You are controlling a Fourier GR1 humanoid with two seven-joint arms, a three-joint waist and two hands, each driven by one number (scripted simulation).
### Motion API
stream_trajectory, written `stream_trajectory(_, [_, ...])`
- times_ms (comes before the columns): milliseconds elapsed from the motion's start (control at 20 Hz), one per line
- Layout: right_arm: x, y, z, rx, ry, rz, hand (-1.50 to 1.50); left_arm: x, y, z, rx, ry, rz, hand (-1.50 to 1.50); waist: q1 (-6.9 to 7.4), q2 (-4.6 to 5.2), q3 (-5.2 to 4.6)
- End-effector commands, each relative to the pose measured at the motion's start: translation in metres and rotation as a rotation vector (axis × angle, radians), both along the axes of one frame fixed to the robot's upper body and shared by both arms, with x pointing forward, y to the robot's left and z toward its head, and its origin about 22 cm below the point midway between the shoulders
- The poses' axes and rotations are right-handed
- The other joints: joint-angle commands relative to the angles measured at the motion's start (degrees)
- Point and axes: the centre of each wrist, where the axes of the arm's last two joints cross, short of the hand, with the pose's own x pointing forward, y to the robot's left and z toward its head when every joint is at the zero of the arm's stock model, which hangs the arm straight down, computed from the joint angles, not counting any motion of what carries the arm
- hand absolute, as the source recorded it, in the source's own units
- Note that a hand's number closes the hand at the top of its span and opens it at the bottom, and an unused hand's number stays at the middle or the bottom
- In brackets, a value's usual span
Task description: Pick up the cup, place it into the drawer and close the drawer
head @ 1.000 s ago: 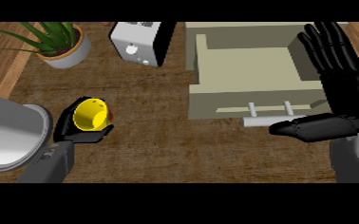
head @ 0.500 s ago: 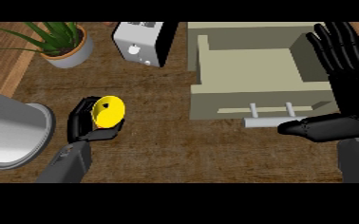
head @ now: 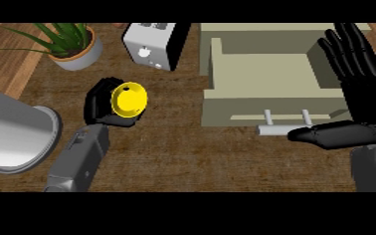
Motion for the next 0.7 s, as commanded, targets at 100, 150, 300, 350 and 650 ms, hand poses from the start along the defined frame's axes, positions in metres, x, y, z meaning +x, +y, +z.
stream_trajectory(100, [-0.007, -0.003, -0.013, -0.009, 0.009, -0.024, -1.50, 0.050, -0.061, 0.071, 0.000, -0.141, -0.158, 1.50, 1.01, -0.61, 0.15])
stream_trajectory(150, [-0.003, -0.002, 0.003, 0.000, 0.004, -0.033, -1.50, 0.052, -0.065, 0.079, 0.003, -0.122, -0.196, 1.50, 1.21, -0.64, 0.12])
stream_trajectory(300, [-0.001, -0.002, 0.002, -0.013, 0.016, -0.023, -1.50, 0.072, -0.091, 0.125, 0.019, -0.135, -0.244, 1.50, 0.88, -0.44, 0.09])
stream_trajectory(350, [-0.010, -0.006, -0.002, -0.013, 0.011, -0.044, -1.50, 0.071, -0.101, 0.134, 0.014, -0.130, -0.250, 1.50, 0.99, -0.70, 0.11])
stream_trajectory(650, [-0.002, -0.007, -0.009, -0.002, 0.008, -0.050, -1.50, 0.082, -0.143, 0.212, 0.074, -0.123, -0.264, 1.50, 0.41, -0.31, 0.07])
